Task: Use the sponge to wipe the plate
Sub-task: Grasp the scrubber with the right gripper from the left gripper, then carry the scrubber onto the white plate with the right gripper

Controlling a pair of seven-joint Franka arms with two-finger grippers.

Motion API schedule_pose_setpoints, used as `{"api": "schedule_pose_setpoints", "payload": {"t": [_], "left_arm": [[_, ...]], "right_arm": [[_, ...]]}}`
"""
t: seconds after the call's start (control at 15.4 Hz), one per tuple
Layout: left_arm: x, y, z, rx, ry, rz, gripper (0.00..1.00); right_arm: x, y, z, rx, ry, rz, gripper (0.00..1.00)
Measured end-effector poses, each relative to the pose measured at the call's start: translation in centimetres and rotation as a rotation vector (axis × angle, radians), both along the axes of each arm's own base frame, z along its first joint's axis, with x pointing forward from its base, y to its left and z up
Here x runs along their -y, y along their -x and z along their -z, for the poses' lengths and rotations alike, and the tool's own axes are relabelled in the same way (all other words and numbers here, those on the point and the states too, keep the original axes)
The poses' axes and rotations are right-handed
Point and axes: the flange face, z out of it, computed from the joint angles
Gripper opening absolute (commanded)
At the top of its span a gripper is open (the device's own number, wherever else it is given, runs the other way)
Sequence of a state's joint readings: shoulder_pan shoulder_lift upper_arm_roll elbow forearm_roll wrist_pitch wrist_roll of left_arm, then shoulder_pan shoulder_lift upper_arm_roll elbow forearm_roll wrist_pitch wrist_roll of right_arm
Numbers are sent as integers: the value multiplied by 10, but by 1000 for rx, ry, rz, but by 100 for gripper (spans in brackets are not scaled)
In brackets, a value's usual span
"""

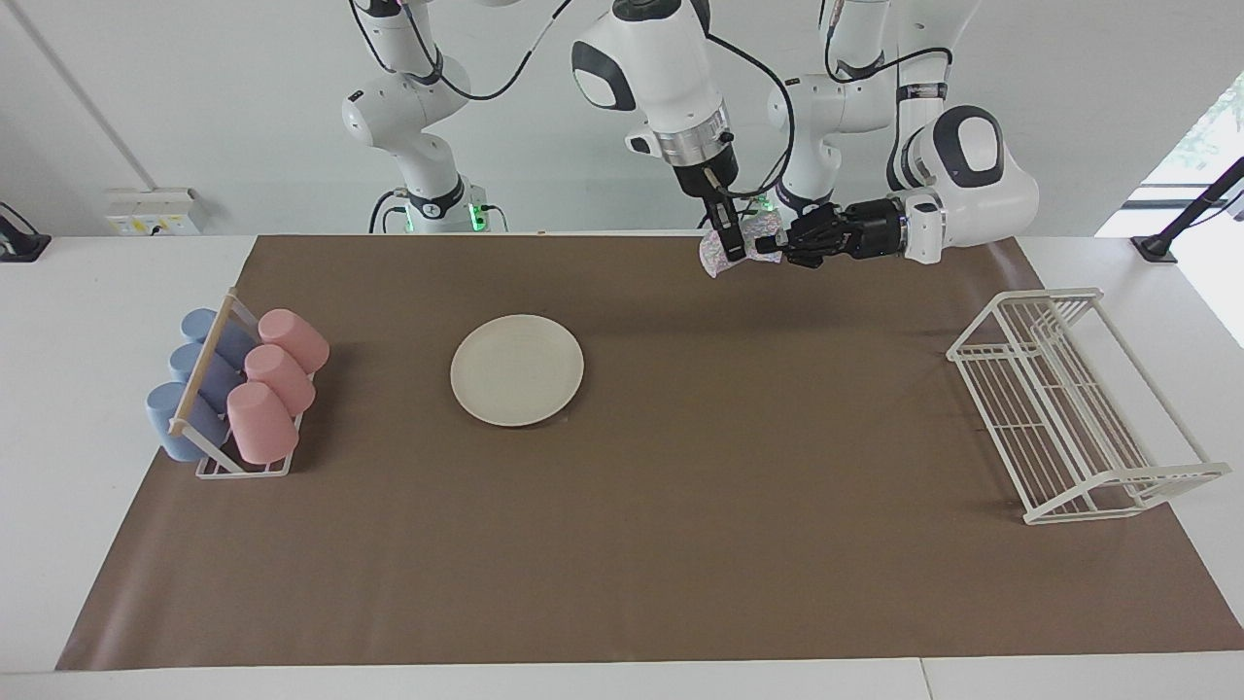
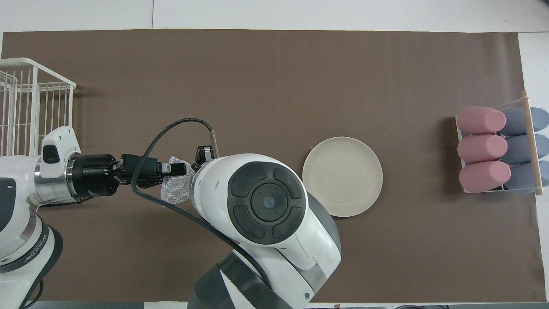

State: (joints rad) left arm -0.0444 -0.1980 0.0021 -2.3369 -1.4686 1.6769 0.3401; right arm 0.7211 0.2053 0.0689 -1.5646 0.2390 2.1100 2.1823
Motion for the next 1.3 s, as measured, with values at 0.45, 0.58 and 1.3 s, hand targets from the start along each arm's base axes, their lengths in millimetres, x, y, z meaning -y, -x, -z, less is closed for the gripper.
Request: {"api": "schedule_pose_setpoints", "payload": {"t": [0.45,0.58,1.3], "left_arm": [[0,1,0,4,0,3,100],[-1,1,-1,5,0,3,100],[-1,1,-1,4,-1,3,100]], "right_arm": [[0,-1,2,7,-1,-2,0],[0,-1,2,7,0,-3,0],[76,-58,50,21,71,-39,0]]}}
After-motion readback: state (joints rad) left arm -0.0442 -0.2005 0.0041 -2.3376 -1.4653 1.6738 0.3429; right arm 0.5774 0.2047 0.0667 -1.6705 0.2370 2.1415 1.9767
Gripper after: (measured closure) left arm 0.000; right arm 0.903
